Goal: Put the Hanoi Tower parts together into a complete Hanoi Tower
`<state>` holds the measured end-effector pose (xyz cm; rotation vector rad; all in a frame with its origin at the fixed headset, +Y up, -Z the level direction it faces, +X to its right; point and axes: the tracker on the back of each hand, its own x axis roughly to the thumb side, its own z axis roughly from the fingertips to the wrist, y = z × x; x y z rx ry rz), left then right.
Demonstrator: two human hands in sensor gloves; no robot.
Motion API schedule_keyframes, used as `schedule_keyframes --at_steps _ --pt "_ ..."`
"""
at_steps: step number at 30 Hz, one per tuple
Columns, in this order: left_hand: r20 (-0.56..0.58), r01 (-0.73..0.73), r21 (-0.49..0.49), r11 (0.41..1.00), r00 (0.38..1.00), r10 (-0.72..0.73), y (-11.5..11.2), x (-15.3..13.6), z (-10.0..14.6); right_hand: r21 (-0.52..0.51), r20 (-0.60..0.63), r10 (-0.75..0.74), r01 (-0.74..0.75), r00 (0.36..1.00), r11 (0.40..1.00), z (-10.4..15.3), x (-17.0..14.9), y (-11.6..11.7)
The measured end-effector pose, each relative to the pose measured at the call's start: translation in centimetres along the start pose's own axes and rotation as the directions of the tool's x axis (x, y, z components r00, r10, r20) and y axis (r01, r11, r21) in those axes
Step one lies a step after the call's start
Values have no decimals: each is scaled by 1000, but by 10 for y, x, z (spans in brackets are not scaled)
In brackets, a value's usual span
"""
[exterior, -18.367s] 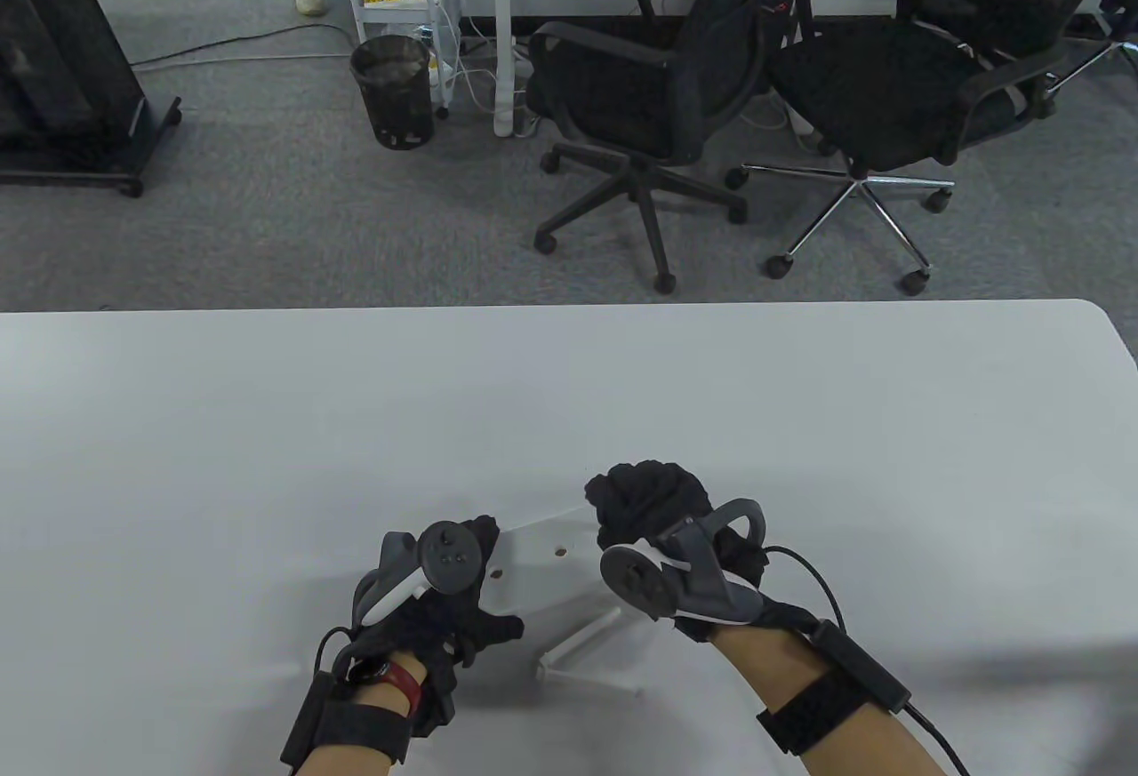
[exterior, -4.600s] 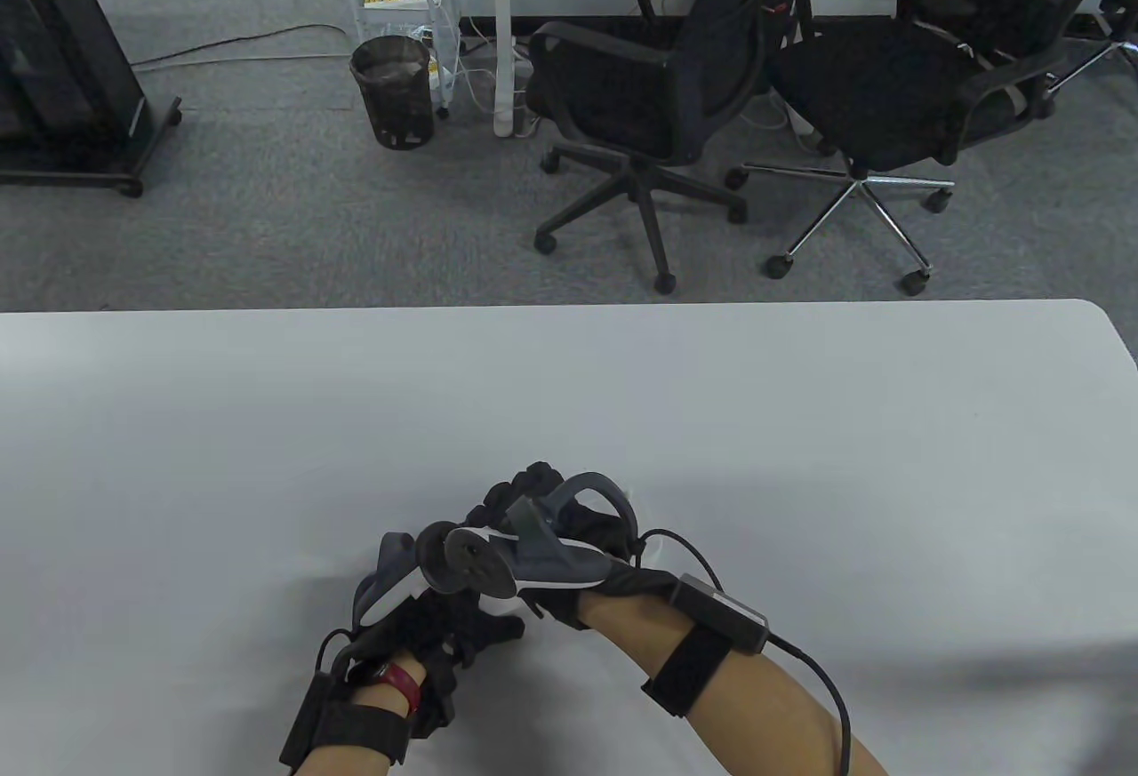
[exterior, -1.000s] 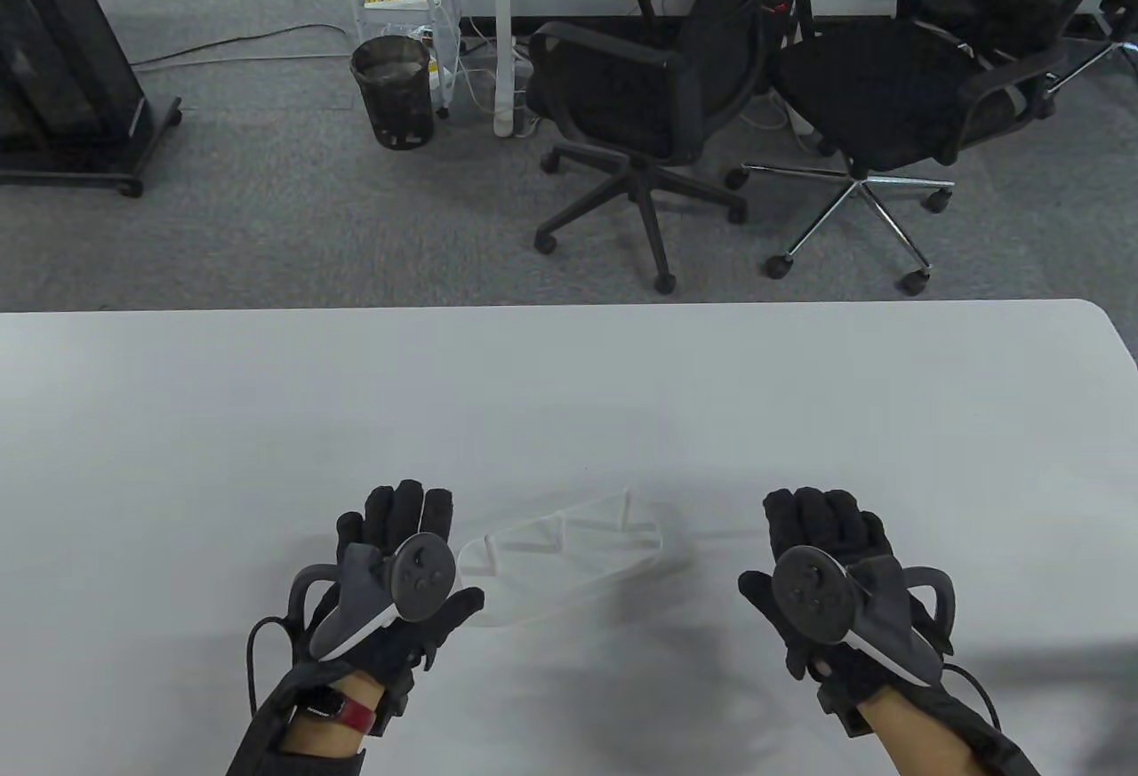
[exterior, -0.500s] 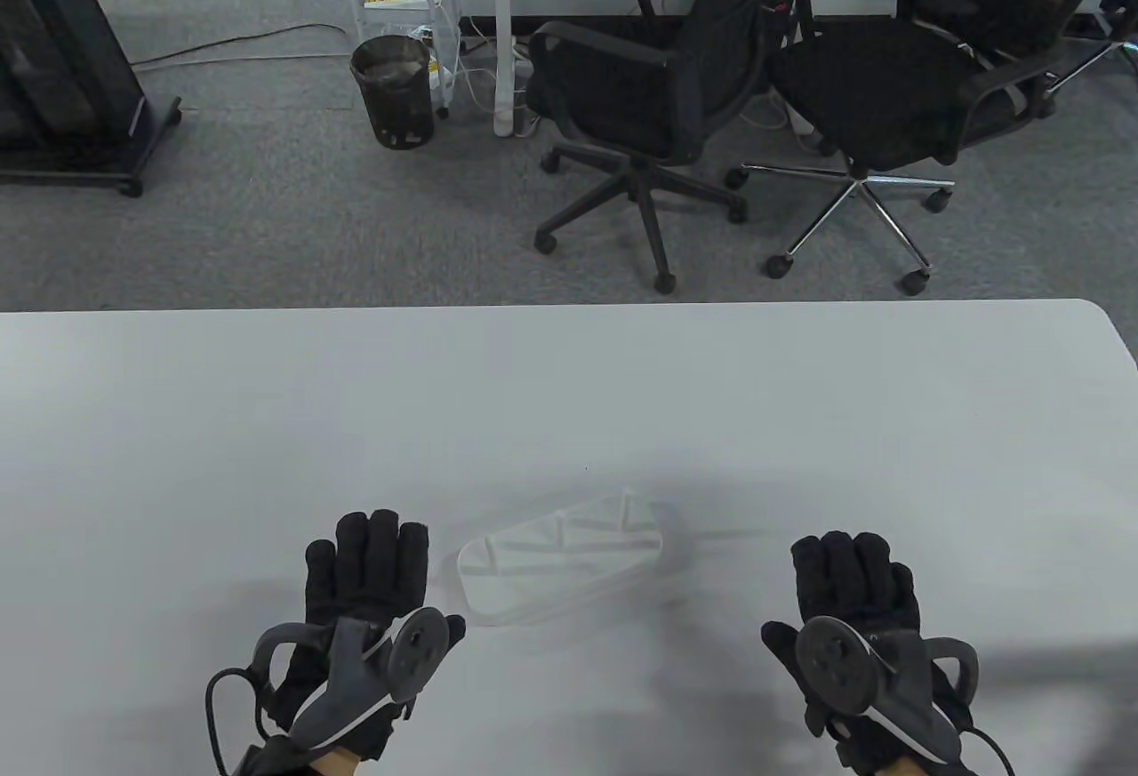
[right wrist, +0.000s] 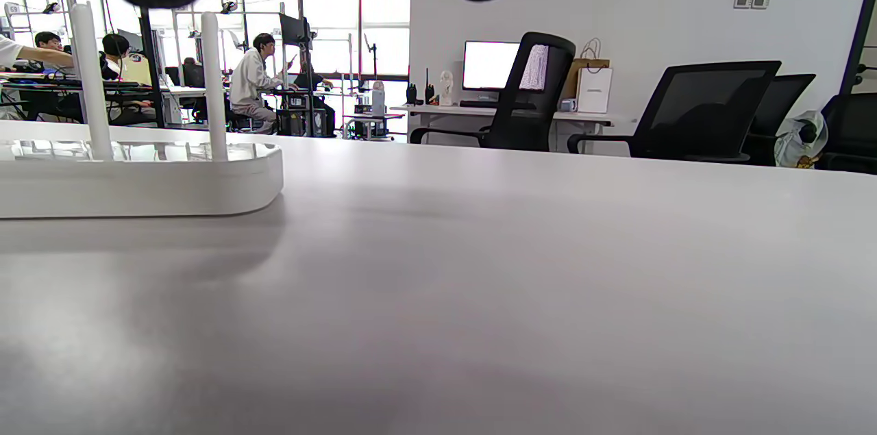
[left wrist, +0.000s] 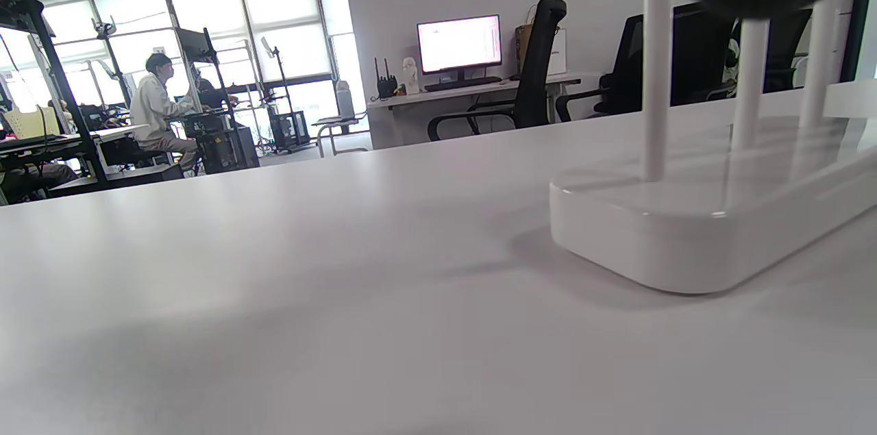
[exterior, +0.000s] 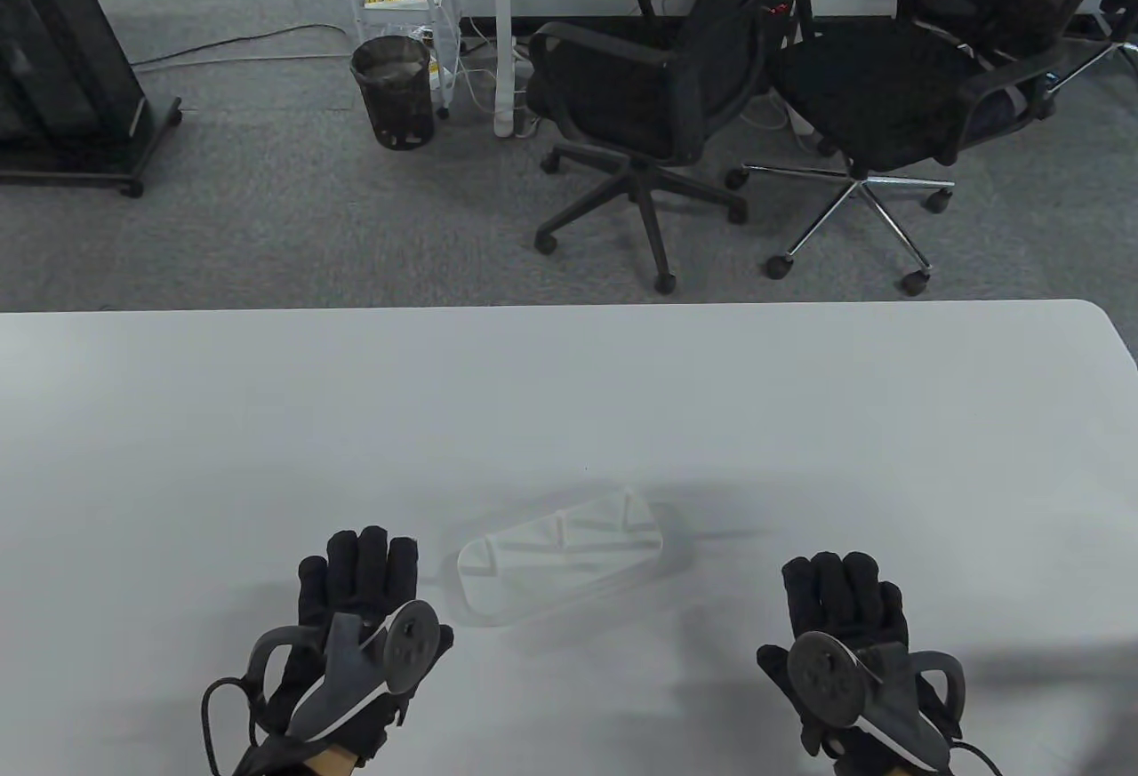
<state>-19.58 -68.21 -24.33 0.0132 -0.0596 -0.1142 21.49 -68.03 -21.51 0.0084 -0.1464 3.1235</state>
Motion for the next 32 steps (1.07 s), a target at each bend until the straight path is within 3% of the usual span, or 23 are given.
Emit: schedule_keyframes --at_steps 15,32 --pt "-58 7 26 1000 998 -5 2 -8 4 -27 4 101 -100 995 995 8 6 11" --pt "-55 4 3 1000 998 -4 -3 -10 1 -16 28 61 -61 998 998 8 8 11"
